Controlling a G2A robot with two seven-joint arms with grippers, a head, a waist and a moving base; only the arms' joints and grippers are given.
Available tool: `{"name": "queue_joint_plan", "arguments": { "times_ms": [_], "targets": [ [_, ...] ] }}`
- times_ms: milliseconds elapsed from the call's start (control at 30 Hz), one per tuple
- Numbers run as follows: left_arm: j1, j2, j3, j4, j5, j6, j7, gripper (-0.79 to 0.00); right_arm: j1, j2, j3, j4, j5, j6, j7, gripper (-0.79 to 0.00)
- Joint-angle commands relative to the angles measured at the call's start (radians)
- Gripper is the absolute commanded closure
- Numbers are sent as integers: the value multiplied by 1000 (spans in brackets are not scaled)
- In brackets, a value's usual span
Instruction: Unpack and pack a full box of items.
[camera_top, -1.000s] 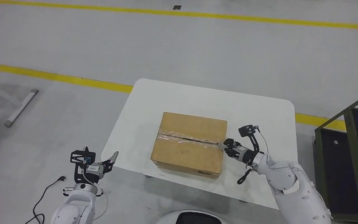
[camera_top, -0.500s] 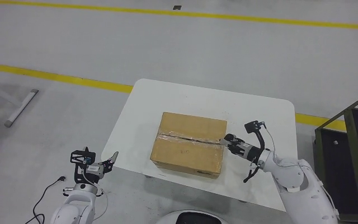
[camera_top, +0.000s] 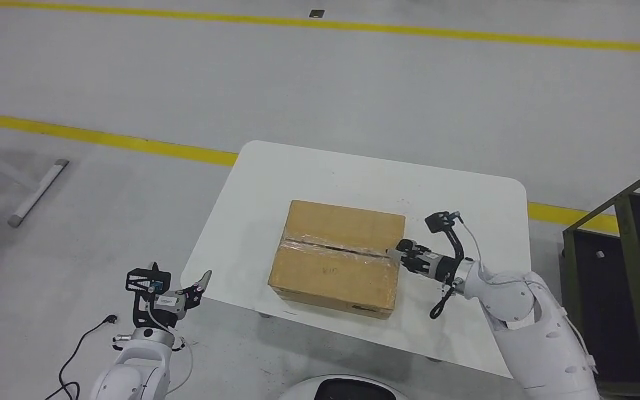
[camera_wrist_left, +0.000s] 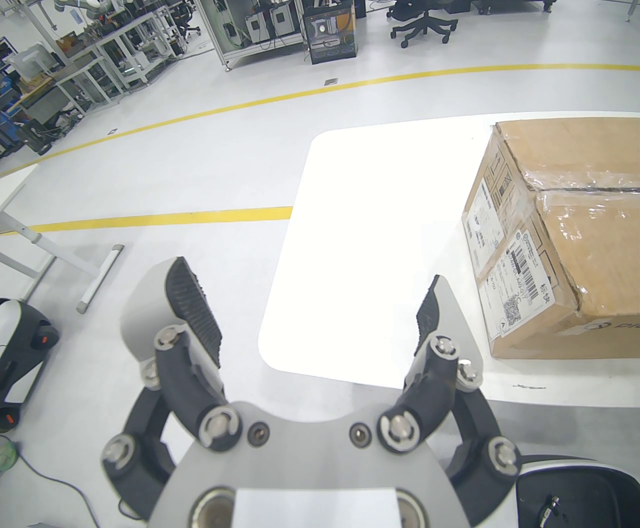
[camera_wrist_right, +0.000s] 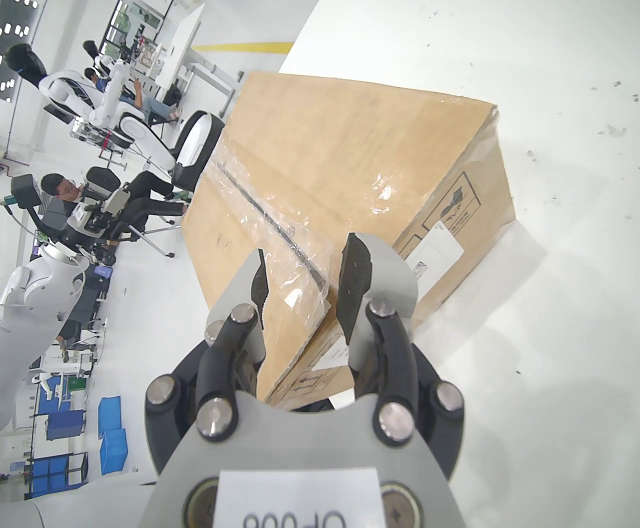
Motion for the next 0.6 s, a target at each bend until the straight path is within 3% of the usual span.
{"name": "queue_joint_plan", "arguments": {
  "times_ms": [0,300,400,433,500,567],
  "targets": [
    [0,0,0,0,0,0,0,-785,9,1,-9,2,-6,-1,8,-385],
    [0,0,0,0,0,0,0,-785,51,4,-59,11,-30,5,78,-326],
    [0,0,0,0,0,0,0,-785,60,5,-65,15,-31,5,76,-172],
    [0,0,0,0,0,0,0,-785,62,6,-66,16,-34,6,74,-154],
    [0,0,0,0,0,0,0,-785,66,7,-67,16,-35,6,69,0],
    [0,0,0,0,0,0,0,-785,68,8,-67,14,-36,3,62,0]
  ]
}}
